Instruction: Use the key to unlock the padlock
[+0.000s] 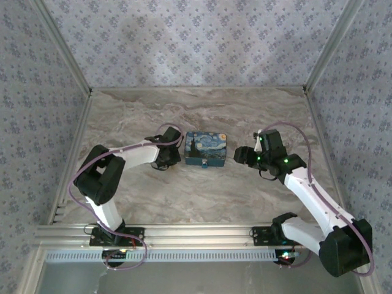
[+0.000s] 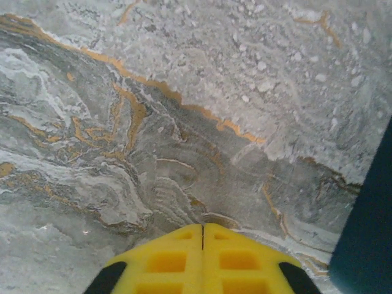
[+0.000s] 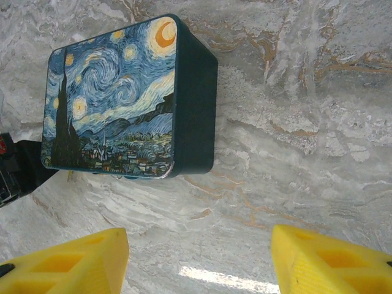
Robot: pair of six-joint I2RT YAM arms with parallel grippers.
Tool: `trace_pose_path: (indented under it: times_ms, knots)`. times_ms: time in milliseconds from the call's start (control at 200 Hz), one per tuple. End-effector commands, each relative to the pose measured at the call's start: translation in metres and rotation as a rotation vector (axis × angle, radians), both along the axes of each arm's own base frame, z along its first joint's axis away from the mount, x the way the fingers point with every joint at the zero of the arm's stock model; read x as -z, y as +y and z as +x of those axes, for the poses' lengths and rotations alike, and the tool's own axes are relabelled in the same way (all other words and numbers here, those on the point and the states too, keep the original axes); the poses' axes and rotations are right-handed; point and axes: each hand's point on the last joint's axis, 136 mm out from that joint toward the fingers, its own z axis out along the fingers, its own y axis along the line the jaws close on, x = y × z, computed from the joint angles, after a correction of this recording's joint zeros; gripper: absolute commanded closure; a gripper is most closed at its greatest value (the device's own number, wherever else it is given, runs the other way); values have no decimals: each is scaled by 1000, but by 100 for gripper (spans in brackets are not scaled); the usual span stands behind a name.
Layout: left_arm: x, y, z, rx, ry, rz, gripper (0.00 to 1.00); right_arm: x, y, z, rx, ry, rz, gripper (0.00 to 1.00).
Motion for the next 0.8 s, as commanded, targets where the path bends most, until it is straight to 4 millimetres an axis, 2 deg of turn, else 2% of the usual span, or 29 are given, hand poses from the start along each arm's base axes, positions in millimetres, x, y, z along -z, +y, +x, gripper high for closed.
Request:
trace_pose_path:
  times_ms: [0, 200, 460, 630, 795]
  knots:
    - [9, 7, -8, 4, 33, 29, 100, 1, -1, -1, -3, 4, 5, 35]
    - [-13, 10, -7, 4, -11, -6, 100, -1, -2, -1, 5, -16, 15, 35]
    - [-68, 9, -7, 11, -121, -103, 100, -8, 5, -2, -3, -33, 66, 36]
    - [-106, 2, -13, 27, -173, -194, 100, -34, 28, -5, -90, -117, 154, 37]
    - [-148, -23, -21, 69, -233, -322, 100, -70, 61, -11, -214, -210, 293, 46]
